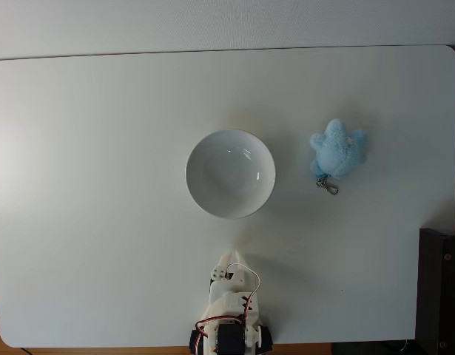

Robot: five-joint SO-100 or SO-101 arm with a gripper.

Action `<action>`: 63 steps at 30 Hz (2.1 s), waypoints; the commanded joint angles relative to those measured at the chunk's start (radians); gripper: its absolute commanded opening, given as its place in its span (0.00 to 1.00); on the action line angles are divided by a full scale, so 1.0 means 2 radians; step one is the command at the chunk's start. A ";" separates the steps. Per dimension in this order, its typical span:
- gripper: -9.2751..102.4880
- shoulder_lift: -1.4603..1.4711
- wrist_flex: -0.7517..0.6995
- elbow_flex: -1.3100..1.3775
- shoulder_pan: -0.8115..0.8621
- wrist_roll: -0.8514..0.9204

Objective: Grasp a skyblue doll and put it into the bowl.

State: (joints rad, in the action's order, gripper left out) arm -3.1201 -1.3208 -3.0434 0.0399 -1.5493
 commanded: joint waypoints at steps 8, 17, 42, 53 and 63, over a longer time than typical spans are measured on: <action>0.08 -0.146 0.007 0.095 -0.004 -0.002; 0.09 -0.146 0.182 0.117 -0.019 -0.070; 0.57 -0.138 0.295 0.253 -0.038 -0.087; 0.57 -0.097 0.357 0.291 -0.037 -0.084; 0.57 0.121 0.351 0.471 -0.029 -0.084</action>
State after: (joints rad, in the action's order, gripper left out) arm -3.0005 -0.6243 -2.1982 -0.0353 -1.7257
